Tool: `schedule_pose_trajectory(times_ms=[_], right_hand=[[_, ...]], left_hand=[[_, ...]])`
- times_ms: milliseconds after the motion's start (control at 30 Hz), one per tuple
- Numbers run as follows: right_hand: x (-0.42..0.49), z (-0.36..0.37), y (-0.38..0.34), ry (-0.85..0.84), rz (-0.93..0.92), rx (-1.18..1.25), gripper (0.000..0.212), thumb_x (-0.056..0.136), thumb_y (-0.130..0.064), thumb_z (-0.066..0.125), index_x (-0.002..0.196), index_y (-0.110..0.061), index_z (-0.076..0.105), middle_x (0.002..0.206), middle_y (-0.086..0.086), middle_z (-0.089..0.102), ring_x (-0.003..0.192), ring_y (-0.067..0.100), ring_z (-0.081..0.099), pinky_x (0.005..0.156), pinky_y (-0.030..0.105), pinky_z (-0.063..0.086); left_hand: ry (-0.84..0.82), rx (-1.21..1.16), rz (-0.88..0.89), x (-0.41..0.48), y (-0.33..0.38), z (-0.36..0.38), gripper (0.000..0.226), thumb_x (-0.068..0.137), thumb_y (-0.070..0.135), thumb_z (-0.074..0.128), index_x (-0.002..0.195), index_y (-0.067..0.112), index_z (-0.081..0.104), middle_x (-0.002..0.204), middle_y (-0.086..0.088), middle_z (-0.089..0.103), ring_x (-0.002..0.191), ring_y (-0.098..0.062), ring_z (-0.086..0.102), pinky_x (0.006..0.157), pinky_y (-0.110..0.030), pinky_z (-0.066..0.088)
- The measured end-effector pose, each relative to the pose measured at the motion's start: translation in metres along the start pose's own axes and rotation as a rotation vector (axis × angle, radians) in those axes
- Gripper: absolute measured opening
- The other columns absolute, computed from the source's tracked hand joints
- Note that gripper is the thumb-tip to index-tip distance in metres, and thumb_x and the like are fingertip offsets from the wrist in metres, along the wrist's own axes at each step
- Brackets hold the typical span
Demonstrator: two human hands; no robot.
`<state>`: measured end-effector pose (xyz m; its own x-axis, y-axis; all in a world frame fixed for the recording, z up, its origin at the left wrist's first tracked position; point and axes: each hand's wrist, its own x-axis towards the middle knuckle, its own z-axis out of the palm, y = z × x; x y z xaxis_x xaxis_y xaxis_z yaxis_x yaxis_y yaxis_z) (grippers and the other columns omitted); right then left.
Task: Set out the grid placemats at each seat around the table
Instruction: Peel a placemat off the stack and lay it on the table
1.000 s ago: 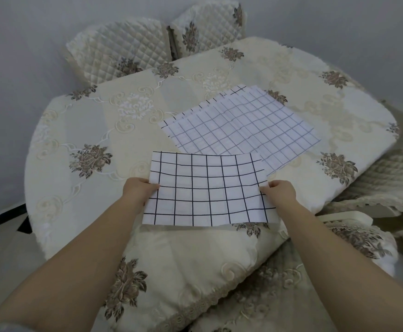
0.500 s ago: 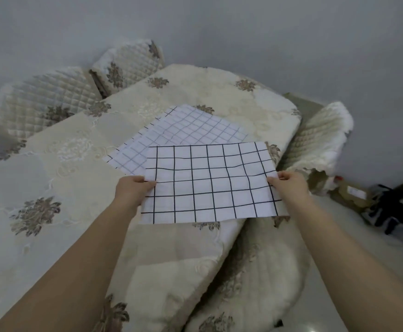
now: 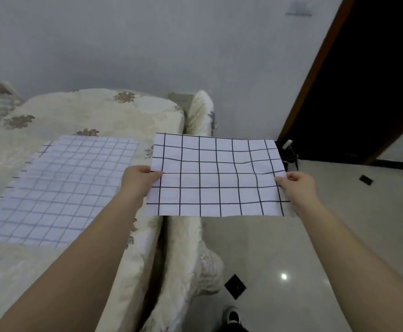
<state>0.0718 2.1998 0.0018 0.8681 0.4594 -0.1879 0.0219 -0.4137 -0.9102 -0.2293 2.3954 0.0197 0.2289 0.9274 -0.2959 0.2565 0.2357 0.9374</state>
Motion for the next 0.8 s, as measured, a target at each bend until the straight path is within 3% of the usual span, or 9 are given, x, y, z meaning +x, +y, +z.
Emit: schedule_pose_trajectory(times_ms=[133, 333, 433, 567, 700, 800], right_hand=[[0.017, -0.051, 0.017, 0.061, 0.050, 0.074, 0.015, 0.083, -0.012, 0.070, 0.069, -0.016, 0.064, 0.072, 0.003, 0.066, 0.074, 0.023, 0.060, 0.073, 0.035, 0.053], [0.069, -0.110, 0.040, 0.082, 0.097, 0.103, 0.016, 0.083, -0.010, 0.069, 0.069, -0.015, 0.064, 0.073, 0.005, 0.065, 0.076, 0.024, 0.061, 0.080, 0.046, 0.056], [0.106, -0.142, 0.052, 0.070, 0.116, 0.083, 0.014, 0.082, -0.012, 0.070, 0.069, -0.016, 0.064, 0.073, 0.003, 0.065, 0.076, 0.023, 0.061, 0.081, 0.045, 0.055], [0.146, -0.170, 0.065, 0.039, 0.115, 0.070, 0.016, 0.082, -0.012, 0.070, 0.068, -0.016, 0.064, 0.071, 0.002, 0.063, 0.076, 0.023, 0.061, 0.079, 0.037, 0.054], [0.182, -0.189, 0.074, 0.024, 0.134, 0.053, 0.016, 0.081, -0.011, 0.070, 0.067, -0.016, 0.064, 0.071, 0.003, 0.064, 0.074, 0.024, 0.062, 0.080, 0.042, 0.056], [0.207, -0.193, 0.074, 0.014, 0.142, 0.043, 0.015, 0.082, -0.011, 0.069, 0.069, -0.017, 0.064, 0.072, 0.002, 0.064, 0.075, 0.025, 0.063, 0.081, 0.042, 0.056]], left_hand=[[-0.053, 0.059, 0.024, -0.001, 0.012, 0.066, 0.007, 0.080, 0.008, 0.073, 0.077, 0.011, 0.068, 0.089, -0.013, 0.071, 0.083, -0.029, 0.069, 0.077, -0.039, 0.055], [-0.094, 0.148, 0.052, 0.004, 0.019, 0.157, 0.006, 0.083, 0.014, 0.071, 0.087, 0.011, 0.069, 0.086, -0.007, 0.070, 0.073, -0.021, 0.066, 0.067, -0.028, 0.051], [-0.103, 0.146, 0.030, 0.004, 0.023, 0.207, 0.011, 0.084, 0.012, 0.070, 0.093, 0.005, 0.069, 0.088, -0.011, 0.070, 0.075, -0.026, 0.068, 0.071, -0.033, 0.056], [-0.096, 0.103, -0.008, 0.005, 0.019, 0.253, 0.003, 0.083, 0.006, 0.070, 0.084, 0.003, 0.069, 0.082, -0.012, 0.071, 0.060, -0.020, 0.068, 0.051, -0.024, 0.053], [-0.086, 0.127, -0.020, 0.012, 0.018, 0.292, 0.003, 0.082, 0.006, 0.071, 0.084, 0.004, 0.071, 0.089, -0.016, 0.072, 0.075, -0.027, 0.071, 0.072, -0.036, 0.058], [-0.064, 0.127, -0.063, 0.022, 0.020, 0.312, 0.015, 0.083, 0.008, 0.070, 0.096, 0.001, 0.069, 0.093, -0.016, 0.071, 0.079, -0.028, 0.068, 0.071, -0.033, 0.053]])
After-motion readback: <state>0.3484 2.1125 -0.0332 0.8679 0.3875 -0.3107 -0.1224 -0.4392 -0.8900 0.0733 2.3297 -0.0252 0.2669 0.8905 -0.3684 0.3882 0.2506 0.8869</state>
